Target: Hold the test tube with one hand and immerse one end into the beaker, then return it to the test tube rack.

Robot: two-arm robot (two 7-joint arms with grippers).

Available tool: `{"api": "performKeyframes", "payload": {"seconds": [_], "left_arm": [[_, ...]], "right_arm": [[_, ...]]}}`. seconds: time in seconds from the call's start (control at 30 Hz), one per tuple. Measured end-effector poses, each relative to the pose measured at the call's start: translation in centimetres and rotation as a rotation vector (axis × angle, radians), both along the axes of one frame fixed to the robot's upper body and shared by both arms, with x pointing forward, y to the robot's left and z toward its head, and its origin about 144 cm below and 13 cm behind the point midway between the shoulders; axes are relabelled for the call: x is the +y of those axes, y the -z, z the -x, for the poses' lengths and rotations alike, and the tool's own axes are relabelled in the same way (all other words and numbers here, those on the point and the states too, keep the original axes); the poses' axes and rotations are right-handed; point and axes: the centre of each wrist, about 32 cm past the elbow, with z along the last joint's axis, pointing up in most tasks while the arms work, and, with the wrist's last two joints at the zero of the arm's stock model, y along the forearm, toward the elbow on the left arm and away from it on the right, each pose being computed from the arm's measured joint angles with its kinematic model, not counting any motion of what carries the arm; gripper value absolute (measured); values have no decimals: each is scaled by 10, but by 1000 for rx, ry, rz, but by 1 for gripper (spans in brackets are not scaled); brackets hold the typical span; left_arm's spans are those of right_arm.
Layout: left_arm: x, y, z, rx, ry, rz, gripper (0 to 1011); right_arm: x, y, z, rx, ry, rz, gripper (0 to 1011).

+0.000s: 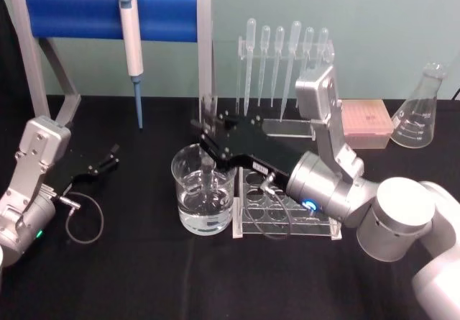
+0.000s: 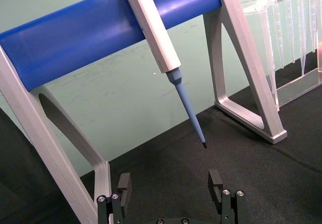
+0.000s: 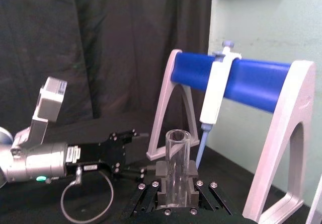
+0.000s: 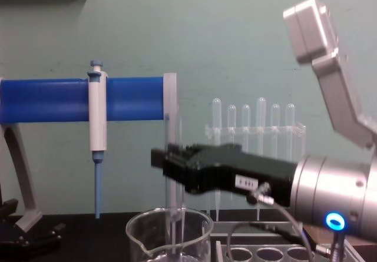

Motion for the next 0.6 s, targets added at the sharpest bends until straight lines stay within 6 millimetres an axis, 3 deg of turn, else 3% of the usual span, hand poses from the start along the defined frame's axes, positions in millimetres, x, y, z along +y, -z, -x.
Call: {"api": "performKeyframes", "payload": {"seconds": [0.3, 0.6], "left_arm": [[0, 0, 0, 0, 0, 0, 1000], [0, 0, 0, 0, 0, 0, 1000]], "right_arm": [[2, 16, 3, 21, -7, 0, 238], [1, 15, 6, 11, 2, 18, 238]]}}
